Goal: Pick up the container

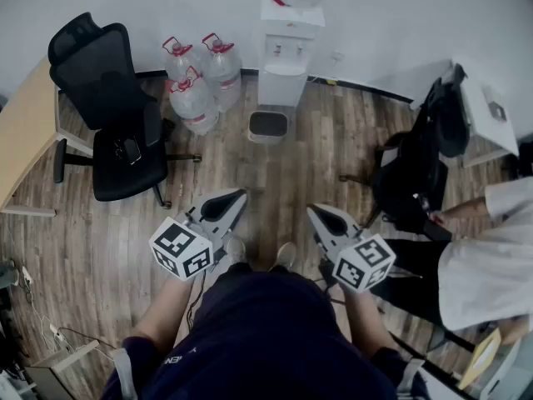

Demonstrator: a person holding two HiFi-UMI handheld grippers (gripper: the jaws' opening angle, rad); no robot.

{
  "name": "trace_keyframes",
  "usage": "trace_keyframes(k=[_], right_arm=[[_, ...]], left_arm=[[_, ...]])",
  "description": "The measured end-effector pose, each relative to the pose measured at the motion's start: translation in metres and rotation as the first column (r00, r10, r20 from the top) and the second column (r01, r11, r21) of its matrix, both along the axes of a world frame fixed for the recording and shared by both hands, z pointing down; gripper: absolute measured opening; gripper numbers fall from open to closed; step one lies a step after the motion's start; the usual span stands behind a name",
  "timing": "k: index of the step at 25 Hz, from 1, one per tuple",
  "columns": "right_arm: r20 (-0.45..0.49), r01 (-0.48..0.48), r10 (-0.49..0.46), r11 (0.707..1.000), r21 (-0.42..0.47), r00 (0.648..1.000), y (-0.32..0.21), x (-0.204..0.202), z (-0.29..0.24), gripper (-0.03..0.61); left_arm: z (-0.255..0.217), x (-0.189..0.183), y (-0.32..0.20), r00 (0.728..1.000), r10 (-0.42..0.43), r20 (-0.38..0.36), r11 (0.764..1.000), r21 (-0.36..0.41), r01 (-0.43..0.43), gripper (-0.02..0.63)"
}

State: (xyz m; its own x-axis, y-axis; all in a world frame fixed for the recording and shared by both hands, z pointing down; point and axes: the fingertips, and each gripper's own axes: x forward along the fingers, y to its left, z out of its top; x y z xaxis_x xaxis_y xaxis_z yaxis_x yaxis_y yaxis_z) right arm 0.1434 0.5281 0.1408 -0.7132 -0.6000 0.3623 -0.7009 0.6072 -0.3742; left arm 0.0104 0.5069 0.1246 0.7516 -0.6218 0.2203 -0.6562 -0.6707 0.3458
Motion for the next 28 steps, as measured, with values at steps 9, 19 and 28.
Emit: trace_keyframes(k=[9, 19, 28], right_arm=[[0.009, 0.012, -0.012, 1.000, -0.007, 1.000, -0.008, 0.006, 0.002, 0.015], [0.058, 0.014, -0.012, 0.999, -0.032, 0.998, -0.030, 0.029, 0.008, 0.015], [0.069, 0.062, -0.059, 0.997, -0.044, 0.996, -0.078, 0.045, 0.021, 0.015]], left_arm=[[0.002, 0.009, -0.007, 1.000, 0.001, 0.011, 1.000, -0.002, -0.001, 0.026], [0.006, 0.032, -0.020, 0.999, -0.041, 0.017, 0.999, -0.005, 0.042, 0.026], [0.024, 0.058, -0.048, 0.996, -0.089, 0.015, 0.995, -0.035, 0.090, 0.026]])
